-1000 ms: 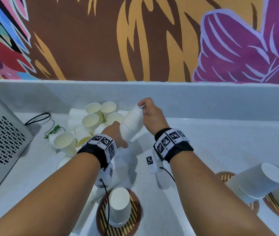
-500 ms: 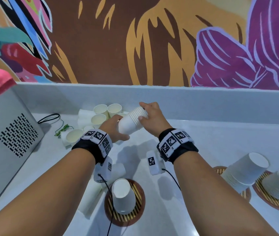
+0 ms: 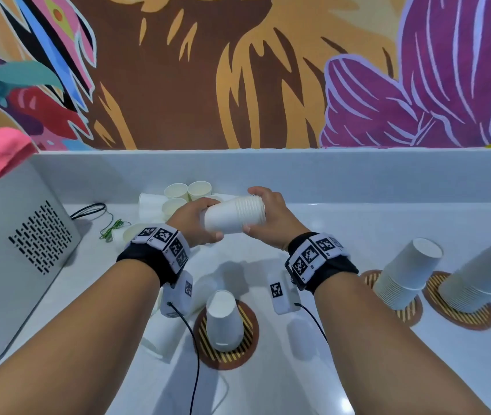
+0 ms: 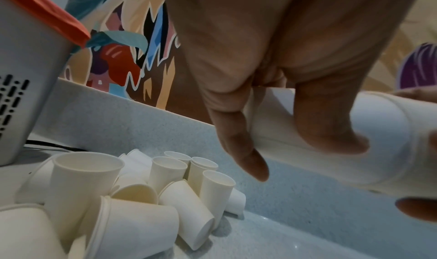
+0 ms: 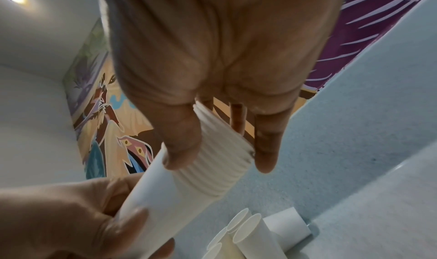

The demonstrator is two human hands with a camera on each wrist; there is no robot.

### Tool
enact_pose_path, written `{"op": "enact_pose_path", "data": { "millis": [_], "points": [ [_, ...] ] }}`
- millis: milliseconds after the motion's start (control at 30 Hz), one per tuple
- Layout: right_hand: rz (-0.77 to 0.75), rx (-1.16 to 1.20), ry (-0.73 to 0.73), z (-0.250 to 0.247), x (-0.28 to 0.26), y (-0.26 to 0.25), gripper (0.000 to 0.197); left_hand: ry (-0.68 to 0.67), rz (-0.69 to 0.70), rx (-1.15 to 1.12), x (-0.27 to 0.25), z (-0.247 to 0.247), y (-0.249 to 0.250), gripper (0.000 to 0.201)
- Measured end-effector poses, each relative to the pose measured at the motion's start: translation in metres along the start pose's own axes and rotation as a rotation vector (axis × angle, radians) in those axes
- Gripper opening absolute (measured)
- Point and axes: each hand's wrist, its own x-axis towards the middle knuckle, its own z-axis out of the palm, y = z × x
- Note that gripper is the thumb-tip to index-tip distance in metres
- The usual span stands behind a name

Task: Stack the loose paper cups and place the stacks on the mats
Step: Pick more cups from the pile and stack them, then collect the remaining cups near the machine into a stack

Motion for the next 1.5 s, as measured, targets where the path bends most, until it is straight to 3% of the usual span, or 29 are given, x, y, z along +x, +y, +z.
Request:
{"op": "enact_pose_path", "data": {
  "millis": [233, 433, 633, 733, 800, 933, 1133, 1367, 1500],
  "points": [
    [0.038, -0.045, -0.056, 0.007, -0.026, 0.003, 0.082, 0.059, -0.032, -0.011, -0.033, -0.007, 0.001, 0.060],
    [0.003, -0.028, -0.080, 0.019, -0.050, 0.005, 0.084, 0.232, -0.084, -0.109, -0.074, -0.004, 0.017, 0.055],
    [-0.033, -0.069, -0.065, 0.048, -0.075, 0.010, 0.063, 0.353, -0.113, -0.462, -0.113, 0.016, 0.035, 0.083],
    [-0.065, 0.021, -0.047, 0.051, -0.089, 0.000, 0.051, 0.394, -0.111, -0.540, -0.127, 0.020, 0.042, 0.084],
    [-0.079, 0.080, -0.055, 0.050, -0.096, -0.005, 0.042, 0.398, -0.114, -0.539, -0.133, 0.021, 0.045, 0.079],
    [-0.027, 0.114, -0.123, 0.057, -0.110, -0.009, 0.045, 0.397, -0.111, -0.475, -0.140, 0.026, 0.042, 0.067],
    [0.084, 0.152, -0.169, 0.076, -0.122, -0.010, 0.060, 0.318, -0.163, -0.458, -0.148, 0.034, 0.024, 0.071],
    [0.086, 0.124, -0.170, 0.084, -0.124, -0.014, 0.053, 0.300, -0.149, -0.449, -0.149, 0.036, 0.010, 0.070],
    [0.134, 0.072, -0.198, 0.099, -0.129, 0.001, 0.049, 0.218, -0.161, -0.432, -0.148, 0.053, -0.011, 0.071]
  ]
}}
